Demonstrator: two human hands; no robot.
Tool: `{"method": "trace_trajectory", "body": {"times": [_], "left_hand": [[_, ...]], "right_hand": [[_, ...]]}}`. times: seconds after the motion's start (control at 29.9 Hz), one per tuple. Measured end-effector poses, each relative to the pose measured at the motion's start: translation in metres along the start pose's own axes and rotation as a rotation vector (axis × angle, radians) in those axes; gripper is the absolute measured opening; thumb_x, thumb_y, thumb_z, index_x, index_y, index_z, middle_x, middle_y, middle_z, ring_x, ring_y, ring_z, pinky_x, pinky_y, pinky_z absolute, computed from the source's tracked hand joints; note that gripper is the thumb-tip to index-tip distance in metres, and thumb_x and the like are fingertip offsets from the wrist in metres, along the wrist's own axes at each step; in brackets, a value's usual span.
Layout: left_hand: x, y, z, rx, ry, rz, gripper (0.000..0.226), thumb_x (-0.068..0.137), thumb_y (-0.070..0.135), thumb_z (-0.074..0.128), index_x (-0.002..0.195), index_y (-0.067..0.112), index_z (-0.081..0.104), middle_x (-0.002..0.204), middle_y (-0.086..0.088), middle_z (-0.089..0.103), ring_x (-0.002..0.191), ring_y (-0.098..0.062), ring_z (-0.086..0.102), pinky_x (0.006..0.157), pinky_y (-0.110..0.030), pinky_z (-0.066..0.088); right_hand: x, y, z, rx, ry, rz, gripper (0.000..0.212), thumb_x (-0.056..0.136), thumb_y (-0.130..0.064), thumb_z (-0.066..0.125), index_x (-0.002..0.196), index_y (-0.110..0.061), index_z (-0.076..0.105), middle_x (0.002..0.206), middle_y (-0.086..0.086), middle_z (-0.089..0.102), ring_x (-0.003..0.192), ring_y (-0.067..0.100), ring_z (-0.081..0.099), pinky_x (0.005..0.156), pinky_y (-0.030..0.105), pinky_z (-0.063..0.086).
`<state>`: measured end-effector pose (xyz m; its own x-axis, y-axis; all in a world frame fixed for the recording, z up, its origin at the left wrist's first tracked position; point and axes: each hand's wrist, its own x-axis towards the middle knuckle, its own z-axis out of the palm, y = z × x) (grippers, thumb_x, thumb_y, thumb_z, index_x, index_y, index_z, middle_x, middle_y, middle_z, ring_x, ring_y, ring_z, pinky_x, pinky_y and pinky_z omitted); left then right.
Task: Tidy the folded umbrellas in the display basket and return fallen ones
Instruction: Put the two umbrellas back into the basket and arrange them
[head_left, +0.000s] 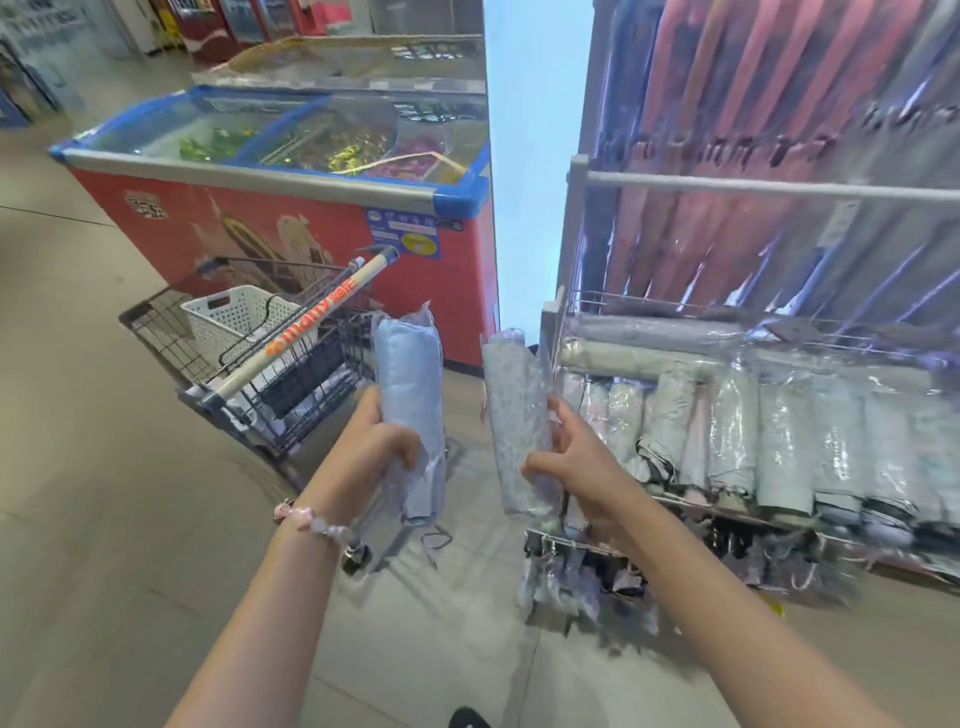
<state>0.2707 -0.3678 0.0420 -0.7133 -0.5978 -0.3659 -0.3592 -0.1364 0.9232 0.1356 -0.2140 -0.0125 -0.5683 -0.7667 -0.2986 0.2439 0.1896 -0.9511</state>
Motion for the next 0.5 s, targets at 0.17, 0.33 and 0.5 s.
{"method": "trace_trajectory", "body": {"times": [0.17,0.33,0.5], "left_hand": [[0.007,-0.011,0.052,-0.013,-0.001,-0.009,0.063,0.041,0.001,0.052,0.103,0.013,0.052,0.09,-0.017,0.057,0.073,-0.027,0.055,0.055,-0.03,0.042],[0.01,-0.013,0.099,-0.016,-0.022,-0.03,0.061,0.04,-0.001,0.054,0.099,0.014,0.049,0.094,-0.017,0.056,0.083,-0.03,0.055,0.065,-0.038,0.043],[0.013,-0.007,0.135,0.096,-0.071,-0.029,0.053,0.047,0.0,0.054,0.097,0.016,0.046,0.089,-0.013,0.055,0.071,-0.022,0.055,0.042,-0.02,0.042]], "right_hand": [[-0.033,0.004,-0.057,-0.037,0.057,0.006,0.073,0.075,0.016,0.056,0.135,-0.016,0.03,0.098,-0.002,0.062,0.086,0.011,0.063,0.066,0.021,0.055],[-0.06,0.008,-0.103,-0.062,0.129,0.045,0.072,0.074,0.008,0.062,0.132,-0.022,0.031,0.11,0.006,0.061,0.098,0.021,0.062,0.083,0.038,0.055],[-0.071,0.009,-0.133,-0.103,0.216,0.038,0.078,0.074,0.005,0.065,0.137,-0.021,0.027,0.117,0.01,0.057,0.098,0.021,0.06,0.083,0.037,0.052]]}}
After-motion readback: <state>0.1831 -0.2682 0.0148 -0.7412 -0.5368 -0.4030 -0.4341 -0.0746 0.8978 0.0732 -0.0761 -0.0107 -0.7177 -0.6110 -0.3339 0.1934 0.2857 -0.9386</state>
